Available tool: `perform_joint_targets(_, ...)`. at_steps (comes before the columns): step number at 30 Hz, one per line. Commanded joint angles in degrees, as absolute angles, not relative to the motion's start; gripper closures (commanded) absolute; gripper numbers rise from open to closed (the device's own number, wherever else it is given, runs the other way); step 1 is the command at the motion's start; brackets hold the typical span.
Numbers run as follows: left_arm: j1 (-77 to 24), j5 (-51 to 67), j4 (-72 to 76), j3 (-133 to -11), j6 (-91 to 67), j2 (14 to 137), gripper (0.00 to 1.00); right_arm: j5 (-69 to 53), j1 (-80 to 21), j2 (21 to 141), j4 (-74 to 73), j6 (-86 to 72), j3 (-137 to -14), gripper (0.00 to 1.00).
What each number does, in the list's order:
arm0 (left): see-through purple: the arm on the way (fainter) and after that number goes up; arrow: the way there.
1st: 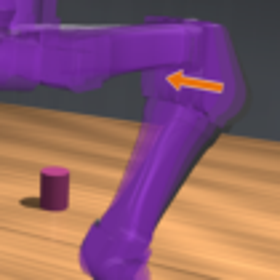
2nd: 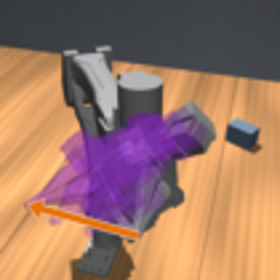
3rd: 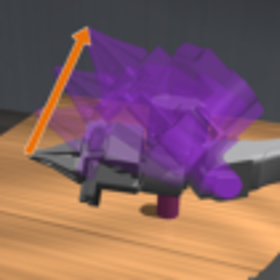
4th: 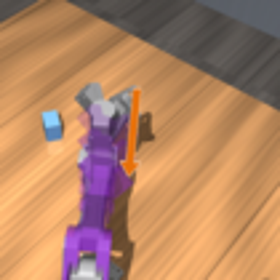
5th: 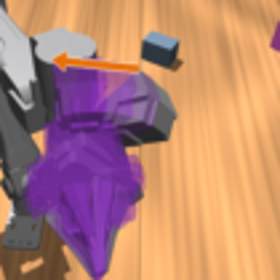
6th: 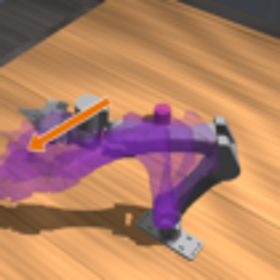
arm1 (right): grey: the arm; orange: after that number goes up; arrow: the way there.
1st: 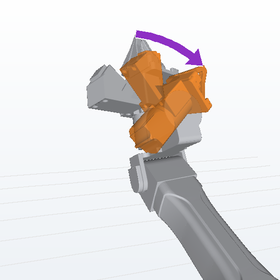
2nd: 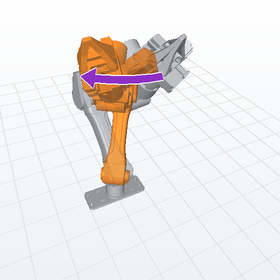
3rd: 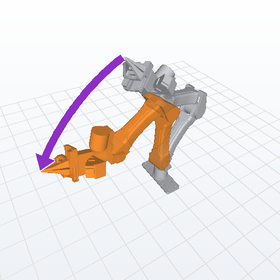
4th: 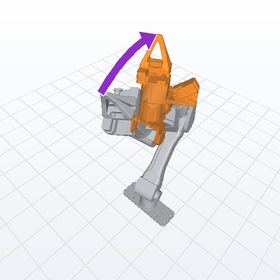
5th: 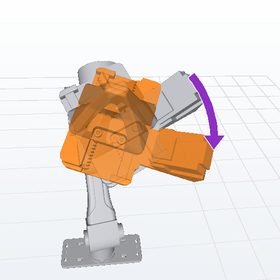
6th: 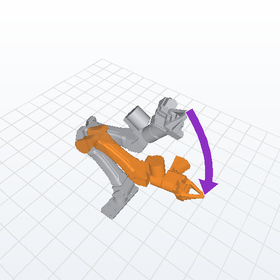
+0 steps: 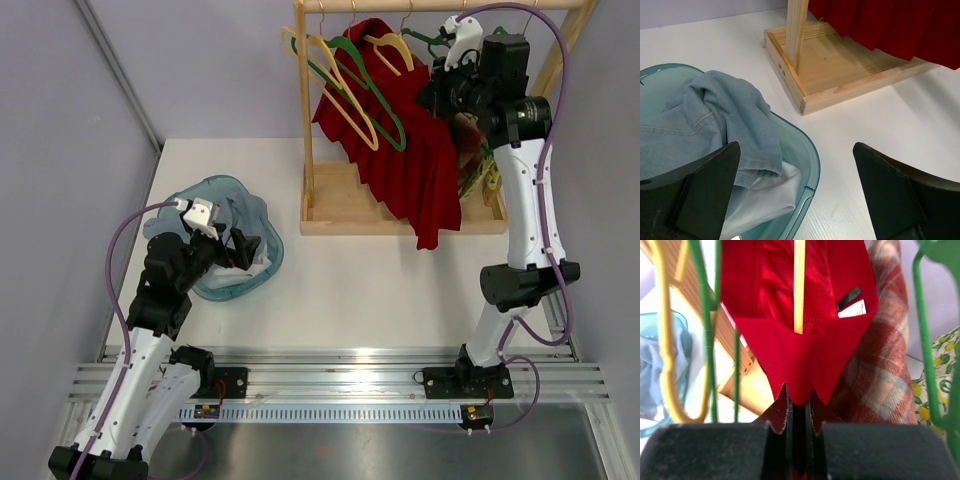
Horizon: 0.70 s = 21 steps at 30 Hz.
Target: Remove the skirt from the hanger
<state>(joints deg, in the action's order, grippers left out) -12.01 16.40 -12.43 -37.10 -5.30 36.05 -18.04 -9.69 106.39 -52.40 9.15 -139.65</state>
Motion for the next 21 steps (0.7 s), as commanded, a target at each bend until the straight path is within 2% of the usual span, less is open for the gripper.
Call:
perform_joint_targets(1,-12.3,17.75,-10.37,-37.97,-4.48,35.51,0.01,-18.64,-9.14,97.31,-39.56,6.07,-140.63,1.0)
perform_joint_targets(11,-12.3,18.46,-10.11,-37.79,-4.31,35.42,0.01,-16.7,-8.52,93.26,-35.95,6.94,-136.59,1.0)
perform_joint_targets(21,-12.39,20.83,-9.05,-37.18,-4.57,35.51,0.01,-15.47,-8.53,83.59,-37.62,12.12,-119.11,1.0)
